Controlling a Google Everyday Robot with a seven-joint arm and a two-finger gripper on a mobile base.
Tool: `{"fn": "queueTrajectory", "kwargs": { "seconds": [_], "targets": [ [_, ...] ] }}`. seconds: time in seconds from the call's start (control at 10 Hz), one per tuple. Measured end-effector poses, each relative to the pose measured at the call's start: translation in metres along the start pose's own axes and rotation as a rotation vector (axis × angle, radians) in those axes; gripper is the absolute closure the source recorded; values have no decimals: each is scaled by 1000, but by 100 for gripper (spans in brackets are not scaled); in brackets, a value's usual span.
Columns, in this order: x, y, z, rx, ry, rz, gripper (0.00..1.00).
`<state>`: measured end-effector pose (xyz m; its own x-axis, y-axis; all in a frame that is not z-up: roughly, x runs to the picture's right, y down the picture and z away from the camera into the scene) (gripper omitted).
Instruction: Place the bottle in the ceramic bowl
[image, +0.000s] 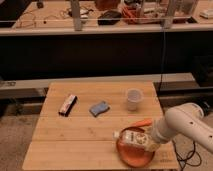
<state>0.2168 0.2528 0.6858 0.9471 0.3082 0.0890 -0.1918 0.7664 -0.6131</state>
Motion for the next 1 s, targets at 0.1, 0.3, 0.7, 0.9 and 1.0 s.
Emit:
{"fn": "queueTrajectory", "kwargs": {
  "seconds": [0.1,0.3,0.7,0.9,1.0],
  "targets": [
    [0,1,0,-2,-2,2,91],
    [-1,2,1,-6,-4,3,78],
    [0,5,2,-6,-7,14,77],
    [-2,6,3,-9,-9,17,78],
    [-1,7,3,-10,-8,19,83]
  ]
}}
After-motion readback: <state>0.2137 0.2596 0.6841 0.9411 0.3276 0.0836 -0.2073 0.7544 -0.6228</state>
